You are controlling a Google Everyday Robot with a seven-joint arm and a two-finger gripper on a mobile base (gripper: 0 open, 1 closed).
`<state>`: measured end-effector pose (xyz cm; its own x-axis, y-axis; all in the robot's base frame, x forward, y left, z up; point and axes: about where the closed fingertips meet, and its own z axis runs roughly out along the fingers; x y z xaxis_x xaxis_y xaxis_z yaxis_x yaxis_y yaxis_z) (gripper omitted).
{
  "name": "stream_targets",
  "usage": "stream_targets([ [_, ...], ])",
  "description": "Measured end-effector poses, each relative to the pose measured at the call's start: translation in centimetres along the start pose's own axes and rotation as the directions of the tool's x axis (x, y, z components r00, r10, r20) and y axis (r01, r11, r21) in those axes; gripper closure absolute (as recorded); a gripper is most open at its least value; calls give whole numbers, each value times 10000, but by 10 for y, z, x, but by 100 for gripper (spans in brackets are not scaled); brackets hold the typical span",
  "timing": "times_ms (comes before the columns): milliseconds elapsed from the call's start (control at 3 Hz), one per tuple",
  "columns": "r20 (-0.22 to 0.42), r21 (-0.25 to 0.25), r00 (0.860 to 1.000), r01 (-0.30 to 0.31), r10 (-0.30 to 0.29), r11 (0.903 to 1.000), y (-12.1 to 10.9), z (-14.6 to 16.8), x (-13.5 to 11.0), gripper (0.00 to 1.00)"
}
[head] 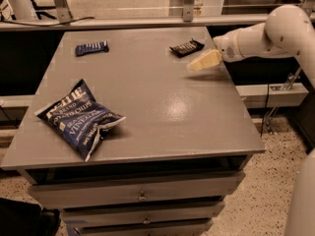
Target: Move rxbar chocolate near blue chip bag
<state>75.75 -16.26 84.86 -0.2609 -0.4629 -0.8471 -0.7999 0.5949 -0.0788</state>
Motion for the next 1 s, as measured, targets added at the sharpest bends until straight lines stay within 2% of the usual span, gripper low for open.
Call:
stream_targets([
  [667,1069,86,9938,-320,309,9995,-46,49,-18,0],
  [1000,1099,62,9929,-459,449,9989,-54,61,-13,0],
])
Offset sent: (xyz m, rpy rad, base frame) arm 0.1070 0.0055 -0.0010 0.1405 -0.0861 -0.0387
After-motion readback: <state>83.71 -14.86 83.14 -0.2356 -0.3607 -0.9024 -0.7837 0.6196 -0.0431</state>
